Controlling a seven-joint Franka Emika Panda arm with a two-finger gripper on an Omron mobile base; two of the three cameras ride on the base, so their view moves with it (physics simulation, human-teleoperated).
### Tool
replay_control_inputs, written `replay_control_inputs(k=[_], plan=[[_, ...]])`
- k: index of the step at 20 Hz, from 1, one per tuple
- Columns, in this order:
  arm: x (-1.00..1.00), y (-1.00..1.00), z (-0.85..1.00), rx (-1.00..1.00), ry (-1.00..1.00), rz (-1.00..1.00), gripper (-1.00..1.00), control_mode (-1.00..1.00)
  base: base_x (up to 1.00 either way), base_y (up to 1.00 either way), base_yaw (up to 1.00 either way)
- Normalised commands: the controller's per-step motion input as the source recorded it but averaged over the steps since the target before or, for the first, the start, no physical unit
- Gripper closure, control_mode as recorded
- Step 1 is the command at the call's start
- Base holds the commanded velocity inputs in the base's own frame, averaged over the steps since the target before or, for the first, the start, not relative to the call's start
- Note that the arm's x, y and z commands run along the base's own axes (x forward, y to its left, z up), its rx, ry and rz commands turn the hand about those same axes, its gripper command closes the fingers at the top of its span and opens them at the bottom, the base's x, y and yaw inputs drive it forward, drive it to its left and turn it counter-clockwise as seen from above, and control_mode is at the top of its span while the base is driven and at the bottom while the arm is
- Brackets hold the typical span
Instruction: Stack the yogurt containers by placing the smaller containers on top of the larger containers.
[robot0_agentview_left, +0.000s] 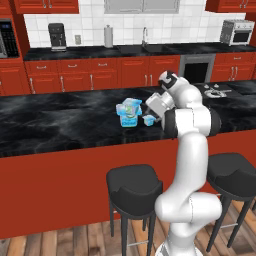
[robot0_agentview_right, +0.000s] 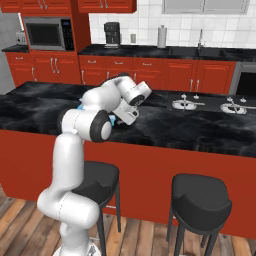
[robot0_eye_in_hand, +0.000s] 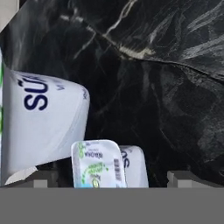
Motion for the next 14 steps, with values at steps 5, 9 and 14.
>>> replay_control_inputs(k=[5, 9, 14], plan=[[0.0, 0.17, -0.1, -0.09, -0.01, 0.0, -1.0, -1.0, 0.0, 0.0, 0.0], [0.0, 0.04, -0.09, -0.06, 0.0, 0.0, -1.0, -1.0, 0.0, 0.0, 0.0], [0.0, 0.02, -0.07, -0.04, -0.01, 0.0, 1.0, -1.0, 0.0, 0.0, 0.0]])
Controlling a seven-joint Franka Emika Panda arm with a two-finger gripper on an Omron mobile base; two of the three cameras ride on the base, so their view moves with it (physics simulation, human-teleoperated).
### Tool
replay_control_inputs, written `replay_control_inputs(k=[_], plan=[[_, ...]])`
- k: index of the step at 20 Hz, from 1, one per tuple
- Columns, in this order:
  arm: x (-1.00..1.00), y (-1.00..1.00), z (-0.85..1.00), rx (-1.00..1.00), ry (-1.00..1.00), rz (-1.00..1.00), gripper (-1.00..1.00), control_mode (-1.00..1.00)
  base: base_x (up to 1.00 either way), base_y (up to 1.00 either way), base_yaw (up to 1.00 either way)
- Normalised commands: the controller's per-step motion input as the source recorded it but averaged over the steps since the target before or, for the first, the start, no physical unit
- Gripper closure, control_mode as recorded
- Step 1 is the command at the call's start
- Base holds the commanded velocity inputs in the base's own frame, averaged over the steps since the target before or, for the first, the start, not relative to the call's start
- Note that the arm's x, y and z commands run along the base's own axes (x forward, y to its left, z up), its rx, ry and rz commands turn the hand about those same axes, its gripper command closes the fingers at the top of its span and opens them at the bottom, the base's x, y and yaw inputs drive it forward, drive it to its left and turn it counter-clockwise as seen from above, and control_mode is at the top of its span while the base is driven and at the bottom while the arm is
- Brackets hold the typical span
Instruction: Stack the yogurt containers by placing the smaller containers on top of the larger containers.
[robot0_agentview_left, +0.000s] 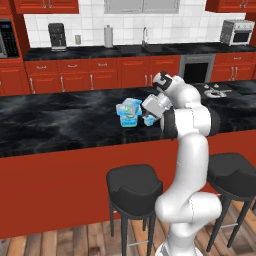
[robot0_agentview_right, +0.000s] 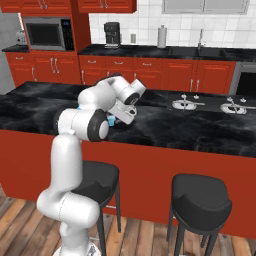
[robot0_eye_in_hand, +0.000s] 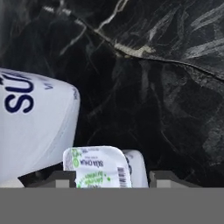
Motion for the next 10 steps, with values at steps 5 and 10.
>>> replay_control_inputs(k=[5, 10], plan=[[-0.07, 0.0, -0.13, 0.0, -0.05, 0.0, 1.0, -1.0, 0.0, 0.0, 0.0], [-0.16, 0.0, -0.05, 0.0, -0.09, 0.0, 1.0, -1.0, 0.0, 0.0, 0.0]])
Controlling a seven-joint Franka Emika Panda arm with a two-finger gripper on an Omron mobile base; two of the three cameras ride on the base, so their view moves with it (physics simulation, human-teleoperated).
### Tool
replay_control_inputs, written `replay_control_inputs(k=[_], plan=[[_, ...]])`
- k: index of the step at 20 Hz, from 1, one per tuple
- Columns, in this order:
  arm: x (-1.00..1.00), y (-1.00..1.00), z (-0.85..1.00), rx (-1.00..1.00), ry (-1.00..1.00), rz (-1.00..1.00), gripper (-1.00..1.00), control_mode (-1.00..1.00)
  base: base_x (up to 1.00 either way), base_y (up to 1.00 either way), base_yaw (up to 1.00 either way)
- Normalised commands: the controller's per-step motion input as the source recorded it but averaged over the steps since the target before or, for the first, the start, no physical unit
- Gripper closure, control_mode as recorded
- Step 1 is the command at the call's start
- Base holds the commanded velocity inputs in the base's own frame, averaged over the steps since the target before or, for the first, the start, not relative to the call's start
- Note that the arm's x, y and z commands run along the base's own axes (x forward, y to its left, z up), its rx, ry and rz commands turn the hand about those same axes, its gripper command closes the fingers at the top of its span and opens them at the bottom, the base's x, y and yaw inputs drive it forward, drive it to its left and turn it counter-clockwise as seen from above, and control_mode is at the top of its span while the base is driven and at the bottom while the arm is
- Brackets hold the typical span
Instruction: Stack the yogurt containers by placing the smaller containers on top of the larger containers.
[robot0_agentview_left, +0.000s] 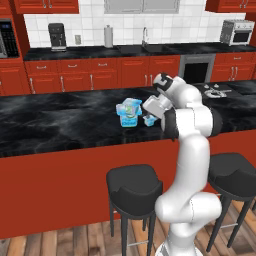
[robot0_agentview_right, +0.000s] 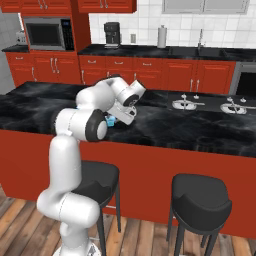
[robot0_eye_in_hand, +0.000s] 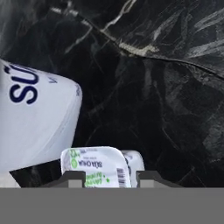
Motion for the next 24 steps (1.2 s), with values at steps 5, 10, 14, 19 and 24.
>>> replay_control_inputs(k=[5, 10, 14, 19, 24], plan=[[-0.17, 0.0, 0.03, 0.0, -0.11, 0.0, 1.0, -1.0, 0.0, 0.0, 0.0], [-0.19, -0.06, 0.12, 0.0, -0.06, 0.0, 1.0, -1.0, 0.0, 0.0, 0.0], [-0.05, -0.13, 0.11, 0.0, -0.01, 0.0, 1.0, -1.0, 0.0, 0.0, 0.0], [0.0, -0.2, 0.2, 0.0, 0.0, 0.0, 1.0, -1.0, 0.0, 0.0, 0.0], [0.0, -0.24, 0.18, 0.0, 0.0, -0.03, 1.0, -1.0, 0.0, 0.0, 0.0]])
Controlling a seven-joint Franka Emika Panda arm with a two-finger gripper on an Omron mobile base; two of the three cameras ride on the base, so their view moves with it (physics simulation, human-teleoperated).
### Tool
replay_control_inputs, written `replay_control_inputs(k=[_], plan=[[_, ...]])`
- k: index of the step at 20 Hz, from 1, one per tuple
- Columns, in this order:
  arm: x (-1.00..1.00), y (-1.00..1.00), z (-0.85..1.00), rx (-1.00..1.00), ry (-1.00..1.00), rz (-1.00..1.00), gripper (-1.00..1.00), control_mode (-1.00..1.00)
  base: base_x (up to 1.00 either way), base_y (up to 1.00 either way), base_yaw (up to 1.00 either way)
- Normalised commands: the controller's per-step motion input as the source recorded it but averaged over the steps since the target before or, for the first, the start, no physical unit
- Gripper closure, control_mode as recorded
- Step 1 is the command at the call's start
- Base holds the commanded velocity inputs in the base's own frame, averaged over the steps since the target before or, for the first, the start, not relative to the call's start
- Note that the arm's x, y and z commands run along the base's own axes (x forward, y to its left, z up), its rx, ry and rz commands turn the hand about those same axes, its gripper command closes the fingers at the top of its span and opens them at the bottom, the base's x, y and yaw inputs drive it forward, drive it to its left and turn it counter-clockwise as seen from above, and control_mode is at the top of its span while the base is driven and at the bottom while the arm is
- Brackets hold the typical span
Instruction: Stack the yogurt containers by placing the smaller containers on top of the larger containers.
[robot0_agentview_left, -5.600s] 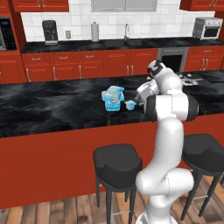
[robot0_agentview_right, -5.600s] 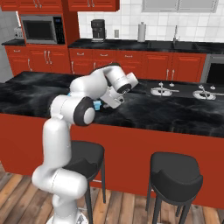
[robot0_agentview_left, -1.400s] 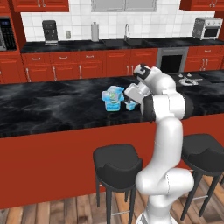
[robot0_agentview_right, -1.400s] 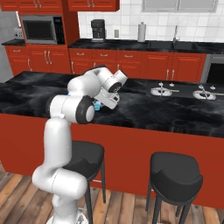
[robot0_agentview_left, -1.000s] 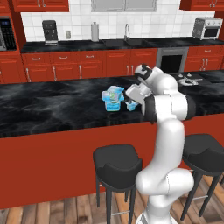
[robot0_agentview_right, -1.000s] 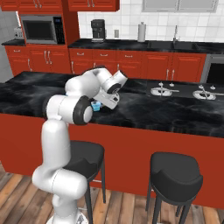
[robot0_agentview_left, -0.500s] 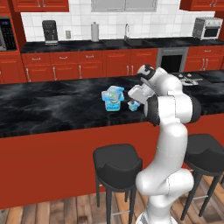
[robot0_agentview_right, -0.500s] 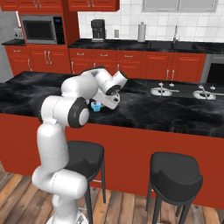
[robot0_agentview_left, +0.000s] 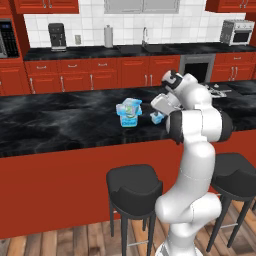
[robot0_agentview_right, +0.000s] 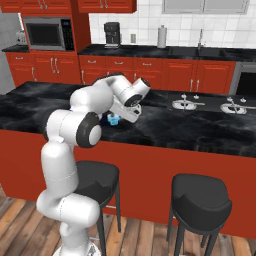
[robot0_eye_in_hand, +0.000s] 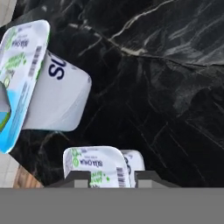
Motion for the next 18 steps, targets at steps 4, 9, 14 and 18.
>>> replay_control_inputs(k=[4, 9, 14, 18], plan=[[0.0, -0.17, 0.24, 0.03, 0.02, -0.08, 1.0, -1.0, 0.0, 0.0, 0.0], [0.0, -0.01, 0.33, 0.11, 0.08, -0.14, 1.0, -1.0, 0.0, 0.0, 0.0], [0.0, 0.04, 0.41, 0.06, 0.1, -0.19, 1.0, -1.0, 0.0, 0.0, 0.0], [-0.04, 0.22, 0.48, 0.0, 0.03, -0.19, 1.0, -1.0, 0.0, 0.0, 0.0]])
